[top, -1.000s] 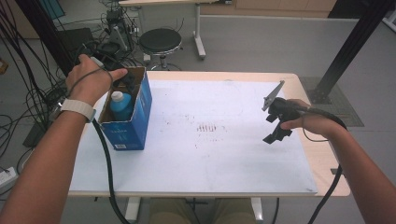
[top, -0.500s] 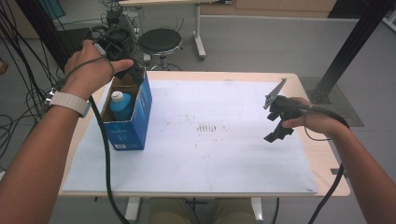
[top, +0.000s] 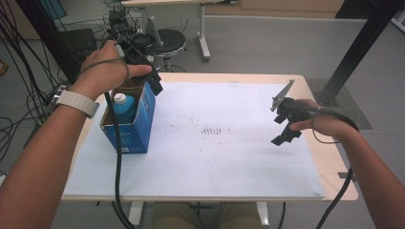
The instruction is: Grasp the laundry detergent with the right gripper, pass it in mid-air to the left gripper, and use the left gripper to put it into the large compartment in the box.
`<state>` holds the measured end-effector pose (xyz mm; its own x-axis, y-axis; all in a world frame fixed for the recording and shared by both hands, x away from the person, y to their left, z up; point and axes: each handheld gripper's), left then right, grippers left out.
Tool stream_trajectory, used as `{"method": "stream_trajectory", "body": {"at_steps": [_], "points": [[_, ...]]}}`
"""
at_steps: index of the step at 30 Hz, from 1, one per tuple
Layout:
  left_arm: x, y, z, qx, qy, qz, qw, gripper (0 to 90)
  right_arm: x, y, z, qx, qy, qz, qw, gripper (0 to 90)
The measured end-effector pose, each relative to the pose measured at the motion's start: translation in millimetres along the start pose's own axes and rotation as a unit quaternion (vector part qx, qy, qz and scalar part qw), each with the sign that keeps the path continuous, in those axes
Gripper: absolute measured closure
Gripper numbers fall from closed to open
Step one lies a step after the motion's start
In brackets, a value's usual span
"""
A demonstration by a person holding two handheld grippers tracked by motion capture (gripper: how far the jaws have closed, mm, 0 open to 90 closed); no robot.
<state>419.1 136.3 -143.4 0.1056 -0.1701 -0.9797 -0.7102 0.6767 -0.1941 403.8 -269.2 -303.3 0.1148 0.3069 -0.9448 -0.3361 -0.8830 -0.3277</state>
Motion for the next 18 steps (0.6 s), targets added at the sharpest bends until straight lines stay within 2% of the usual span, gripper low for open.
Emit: {"method": "stream_trajectory", "body": {"at_steps": [9, 14, 18], "points": [[13.7, -10.9, -16.2, 0.054, 0.019, 0.012, 0.9983, 11.8, -0.8, 0.5, -0.5, 0.002, 0.001, 0.001, 1.0, 7.4], [24.2, -14.2, -28.9, 0.096, 0.029, 0.021, 0.9948, 12.0, -1.5, -0.7, -0.9, 0.001, -0.001, 0.001, 1.0, 7.4], [32.1, -14.8, -38.3, 0.129, 0.038, 0.031, 0.9905, 12.0, -2.3, -1.1, -1.1, 0.002, 0.0, 0.001, 1.0, 7.4]]}}
Point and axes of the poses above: each handheld gripper's, and its own axes: x roughly forward along the jaws, y roughly out of its underside, z roughly to its left, and after that the axes turned 3 degrees about y, right-handed
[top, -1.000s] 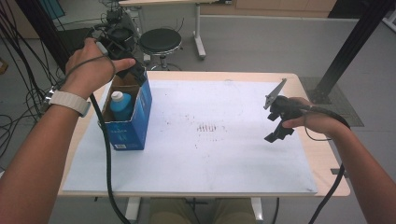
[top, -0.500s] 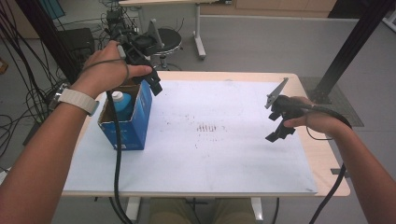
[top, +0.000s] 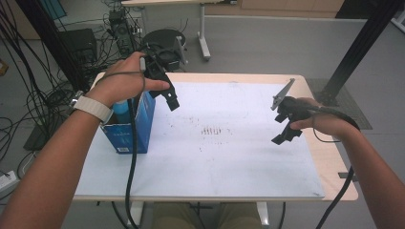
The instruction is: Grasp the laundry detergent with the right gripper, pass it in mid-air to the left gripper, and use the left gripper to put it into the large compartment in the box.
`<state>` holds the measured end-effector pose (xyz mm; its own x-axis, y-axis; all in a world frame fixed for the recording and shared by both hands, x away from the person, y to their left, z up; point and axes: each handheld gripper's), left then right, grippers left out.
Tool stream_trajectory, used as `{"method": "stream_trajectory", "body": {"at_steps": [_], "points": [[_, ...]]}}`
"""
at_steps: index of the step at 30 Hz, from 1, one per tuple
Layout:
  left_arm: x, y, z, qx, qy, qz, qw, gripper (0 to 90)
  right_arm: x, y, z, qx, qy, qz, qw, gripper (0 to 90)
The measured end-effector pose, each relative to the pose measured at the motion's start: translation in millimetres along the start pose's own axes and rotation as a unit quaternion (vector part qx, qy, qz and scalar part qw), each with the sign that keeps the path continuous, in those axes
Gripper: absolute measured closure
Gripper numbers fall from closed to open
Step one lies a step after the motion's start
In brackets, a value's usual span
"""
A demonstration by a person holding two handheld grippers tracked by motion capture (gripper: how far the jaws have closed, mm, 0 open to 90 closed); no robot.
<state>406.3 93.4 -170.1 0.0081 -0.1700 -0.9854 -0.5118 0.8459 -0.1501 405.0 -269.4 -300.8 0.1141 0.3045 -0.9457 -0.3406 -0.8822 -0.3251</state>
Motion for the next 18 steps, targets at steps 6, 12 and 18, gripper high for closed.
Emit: {"method": "stream_trajectory", "body": {"at_steps": [6, 12, 18], "points": [[15.3, -3.6, -9.0, 0.034, 0.003, 0.019, 0.9992, 11.6, 0.3, 0.0, -0.6, 0.001, 0.002, 0.0, 1.0, 7.4], [27.5, -4.6, -14.9, 0.057, 0.008, 0.029, 0.9979, 11.6, -0.8, -1.2, -0.9, -0.001, 0.002, 0.0, 1.0, 7.4], [37.9, -3.3, -17.9, 0.071, 0.008, 0.038, 0.9967, 11.7, -0.3, 1.5, -2.7, 0.007, 0.003, 0.001, 1.0, 7.4]]}}
Point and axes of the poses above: each handheld gripper's, and its own axes: x roughly forward along the jaws, y roughly out of its underside, z roughly to its left, and after that the axes turned 3 degrees about y, right-handed
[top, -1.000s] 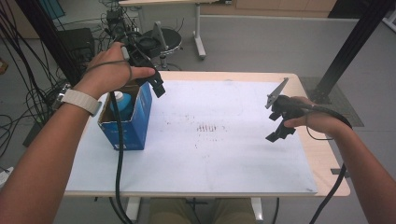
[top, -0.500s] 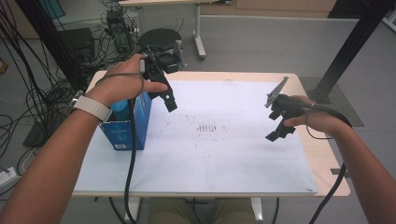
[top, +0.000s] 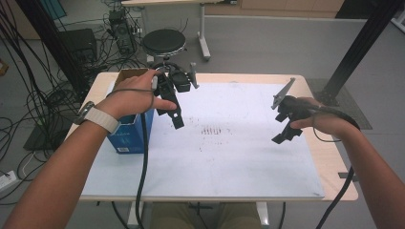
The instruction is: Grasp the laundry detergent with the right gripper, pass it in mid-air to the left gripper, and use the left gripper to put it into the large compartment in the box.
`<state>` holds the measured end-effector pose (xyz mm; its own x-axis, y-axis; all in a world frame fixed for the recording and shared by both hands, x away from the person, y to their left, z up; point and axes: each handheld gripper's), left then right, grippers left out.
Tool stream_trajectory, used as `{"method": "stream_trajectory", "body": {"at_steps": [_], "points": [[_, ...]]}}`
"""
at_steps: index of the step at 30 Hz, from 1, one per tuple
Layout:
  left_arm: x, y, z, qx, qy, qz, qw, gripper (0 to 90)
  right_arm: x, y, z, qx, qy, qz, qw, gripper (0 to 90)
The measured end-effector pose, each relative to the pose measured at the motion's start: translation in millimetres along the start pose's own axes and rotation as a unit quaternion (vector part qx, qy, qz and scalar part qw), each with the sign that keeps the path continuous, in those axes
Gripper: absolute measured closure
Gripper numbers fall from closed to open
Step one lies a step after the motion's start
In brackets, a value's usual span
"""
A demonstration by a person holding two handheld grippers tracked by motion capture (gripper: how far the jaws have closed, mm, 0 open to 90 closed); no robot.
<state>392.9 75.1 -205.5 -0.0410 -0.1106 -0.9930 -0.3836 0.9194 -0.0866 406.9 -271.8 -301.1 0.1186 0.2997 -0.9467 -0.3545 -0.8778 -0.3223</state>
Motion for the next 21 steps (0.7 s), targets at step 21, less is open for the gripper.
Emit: {"method": "stream_trajectory", "body": {"at_steps": [21], "points": [[17.2, 4.0, -10.0, 0.035, -0.007, 0.005, 0.9993, 12.0, 1.2, 2.3, -0.6, 0.004, 0.006, -0.009, 0.9999, 7.4]]}}
Point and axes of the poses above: each handheld gripper's, and its own axes: x roughly forward along the jaws, y roughly out of its underside, z roughly to its left, and after that the axes turned 3 degrees about y, right-handed
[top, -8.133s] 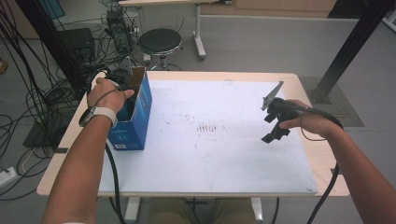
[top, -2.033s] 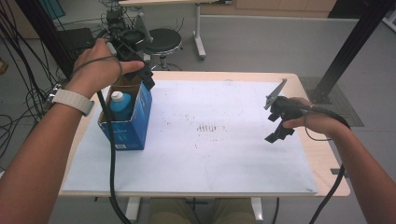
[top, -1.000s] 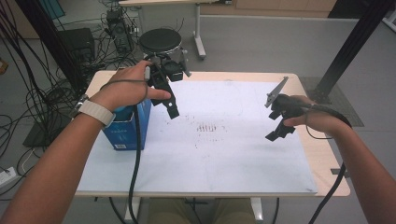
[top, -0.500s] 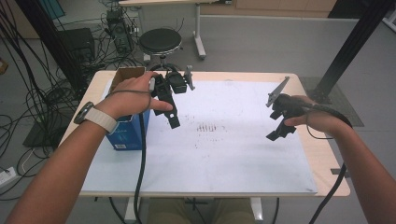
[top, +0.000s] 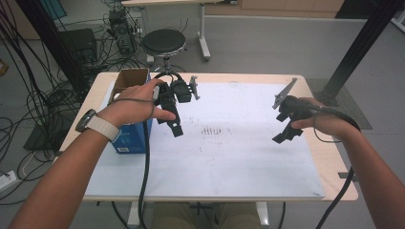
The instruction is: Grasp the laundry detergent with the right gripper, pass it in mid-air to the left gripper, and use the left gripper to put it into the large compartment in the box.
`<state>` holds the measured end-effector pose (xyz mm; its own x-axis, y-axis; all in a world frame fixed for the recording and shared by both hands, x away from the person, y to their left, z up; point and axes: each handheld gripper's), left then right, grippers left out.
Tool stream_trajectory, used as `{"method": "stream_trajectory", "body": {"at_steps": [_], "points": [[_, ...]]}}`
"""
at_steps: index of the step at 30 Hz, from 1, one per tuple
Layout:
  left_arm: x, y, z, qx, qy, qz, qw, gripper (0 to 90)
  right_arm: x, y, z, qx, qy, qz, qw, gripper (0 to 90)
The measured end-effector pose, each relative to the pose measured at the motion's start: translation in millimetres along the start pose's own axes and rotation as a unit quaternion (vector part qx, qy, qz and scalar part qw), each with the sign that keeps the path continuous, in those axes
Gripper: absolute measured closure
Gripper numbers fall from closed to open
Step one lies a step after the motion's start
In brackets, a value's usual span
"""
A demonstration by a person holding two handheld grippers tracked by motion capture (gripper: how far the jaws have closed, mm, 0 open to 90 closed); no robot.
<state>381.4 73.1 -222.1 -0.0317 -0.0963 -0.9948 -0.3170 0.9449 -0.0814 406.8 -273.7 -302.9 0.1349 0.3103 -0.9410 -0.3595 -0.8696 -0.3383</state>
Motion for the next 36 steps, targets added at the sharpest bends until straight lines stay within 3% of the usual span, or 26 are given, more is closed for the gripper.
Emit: {"method": "stream_trajectory", "body": {"at_steps": [10, 36], "points": [[2.8, 2.2, 1.5, 0.002, 0.002, -0.009, 1.0, 12.0, 3.2, -1.2, -2.6, 0.003, 0.002, 0.001, 1.0, 7.3], [6.0, 4.6, 2.2, -0.006, 0.001, -0.004, 1.0, 12.0, 5.3, -3.3, -0.4, 0.0, 0.003, -0.004, 1.0, 7.2]]}}
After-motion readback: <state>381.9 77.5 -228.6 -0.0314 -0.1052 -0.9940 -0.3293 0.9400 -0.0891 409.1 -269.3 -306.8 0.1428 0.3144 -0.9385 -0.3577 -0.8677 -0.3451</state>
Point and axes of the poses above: each handheld gripper's, and its own axes: x roughly forward along the jaws, y roughly out of its underside, z roughly to its left, and after that the axes turned 3 degrees about y, right-handed
